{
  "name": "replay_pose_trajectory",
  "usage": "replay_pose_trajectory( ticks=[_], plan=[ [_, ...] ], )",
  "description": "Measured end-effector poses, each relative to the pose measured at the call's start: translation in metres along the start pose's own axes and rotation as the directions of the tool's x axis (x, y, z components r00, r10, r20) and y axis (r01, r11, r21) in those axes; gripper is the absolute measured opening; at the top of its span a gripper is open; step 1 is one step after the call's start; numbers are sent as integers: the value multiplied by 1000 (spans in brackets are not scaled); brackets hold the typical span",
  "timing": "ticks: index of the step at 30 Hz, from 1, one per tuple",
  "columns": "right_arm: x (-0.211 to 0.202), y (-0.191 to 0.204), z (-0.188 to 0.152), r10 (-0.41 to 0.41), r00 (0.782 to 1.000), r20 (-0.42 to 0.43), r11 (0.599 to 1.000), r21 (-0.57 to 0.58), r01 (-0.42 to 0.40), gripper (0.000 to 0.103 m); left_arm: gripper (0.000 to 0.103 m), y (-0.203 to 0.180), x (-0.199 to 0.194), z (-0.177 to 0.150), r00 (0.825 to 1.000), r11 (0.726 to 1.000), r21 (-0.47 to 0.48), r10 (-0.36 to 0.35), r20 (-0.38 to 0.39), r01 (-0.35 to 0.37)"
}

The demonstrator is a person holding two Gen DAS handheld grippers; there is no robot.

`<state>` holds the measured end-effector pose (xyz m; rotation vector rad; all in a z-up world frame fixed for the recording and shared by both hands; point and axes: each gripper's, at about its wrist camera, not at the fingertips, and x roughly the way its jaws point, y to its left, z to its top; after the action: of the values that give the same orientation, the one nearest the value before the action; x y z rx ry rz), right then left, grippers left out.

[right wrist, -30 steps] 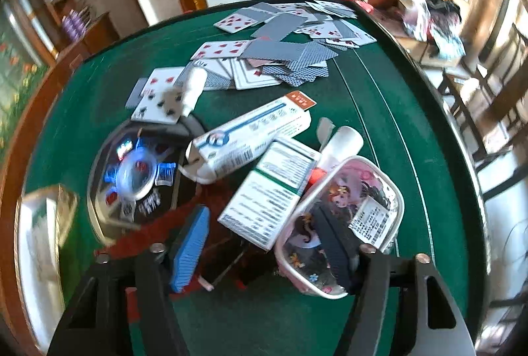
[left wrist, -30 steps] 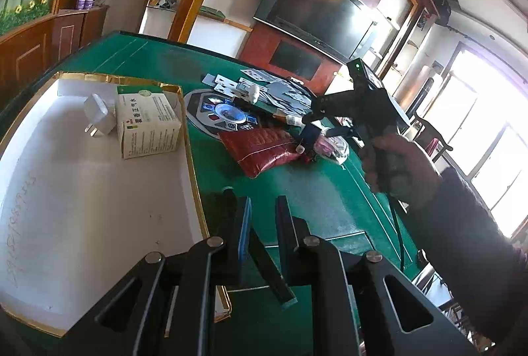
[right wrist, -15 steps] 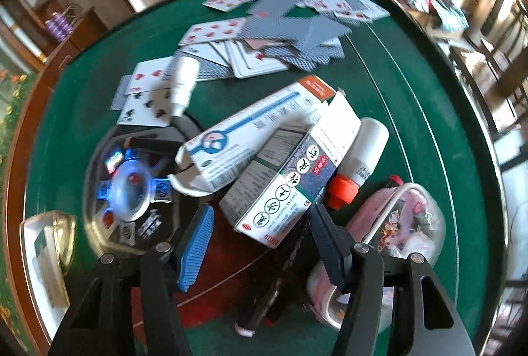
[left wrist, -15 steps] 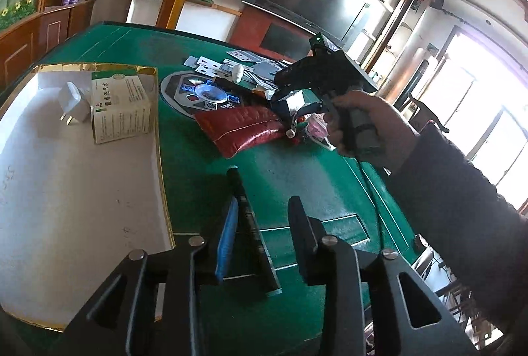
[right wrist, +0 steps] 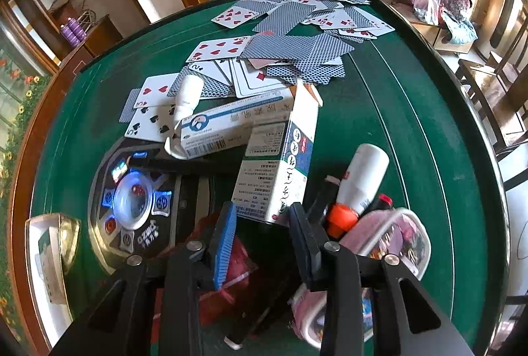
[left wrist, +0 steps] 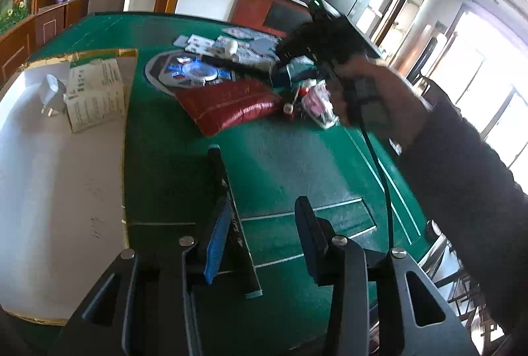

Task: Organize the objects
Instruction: 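Grasp the small white-and-blue box with the right tool and lift it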

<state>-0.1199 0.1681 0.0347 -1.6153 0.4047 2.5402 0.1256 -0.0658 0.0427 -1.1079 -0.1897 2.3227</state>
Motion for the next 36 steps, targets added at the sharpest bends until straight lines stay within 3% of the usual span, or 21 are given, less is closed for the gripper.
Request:
replay_pose_trajectory(
  ticks=[1, 4, 5, 7, 8, 9, 12, 15, 19, 21, 24, 25, 26, 28, 32, 36],
  plan=[
    [5, 3, 3, -9, 1000, -17, 1000, -7, 9, 53, 39, -2, 2, -1, 1000, 1000, 4, 6, -7, -6],
    [22, 5, 12, -6, 998, -68, 1000, 5, 7, 60, 41, -5, 0, -1, 1000, 1000, 11, 21, -8, -21],
    [25, 5, 15, 7, 998, -66, 1000, 19, -6, 63, 44, -5, -1, 0, 1000, 1000, 11, 27, -6, -27],
    [29, 2, 21, 4, 998, -58, 999, 38, -2, 79, 46, -4, -1, 1, 999, 999, 12, 35, -6, -35],
    [30, -1, 24, -8, 999, -45, 998, 60, 11, 79, 46, -4, 0, 2, 999, 999, 14, 41, -10, -41],
    [31, -3, 25, -18, 999, -39, 997, 68, 21, 76, 46, -5, 1, 2, 999, 999, 16, 42, -12, -42],
    [31, -5, 21, -86, 996, -30, 996, 26, 87, 37, 46, -6, 7, 4, 998, 998, 20, 53, -30, -52],
    [20, -11, 13, -52, 999, -10, 999, 14, 52, 37, 46, -11, 19, 4, 995, 996, 45, 83, -62, -81],
    [-4, -24, -7, 57, 997, 54, 998, 22, -59, 37, 46, -18, 40, 0, 977, 978, 103, 190, -93, -180],
    [-14, -28, -16, 104, 991, 87, 994, 24, -106, 37, 45, -22, 56, -4, 959, 961, 143, 255, -122, -237],
    [-30, -35, -26, 240, 962, 127, 968, 40, -247, 37, 45, -39, 67, -8, 930, 911, 251, 357, -89, -326],
    [-35, -39, -27, 295, 945, 142, 952, 43, -303, 37, 33, -40, 68, -7, 934, 915, 253, 346, -93, -314],
    [-41, -42, -30, 350, 924, 156, 932, 40, -360, 37, 14, -40, 68, -6, 938, 921, 247, 334, -95, -303],
    [-50, -46, -35, 397, 900, 180, 911, 38, -410, 37, 14, -37, 67, -2, 940, 928, 231, 324, -105, -294],
    [-65, -48, -52, 442, 874, 201, 891, 14, -454, 38, 14, -18, 57, 4, 968, 971, 129, 218, -127, -202],
    [-70, -51, -68, 484, 855, 188, 869, 9, -494, 38, 14, -16, 31, 8, 979, 976, 103, 196, -58, -189]
  ],
)
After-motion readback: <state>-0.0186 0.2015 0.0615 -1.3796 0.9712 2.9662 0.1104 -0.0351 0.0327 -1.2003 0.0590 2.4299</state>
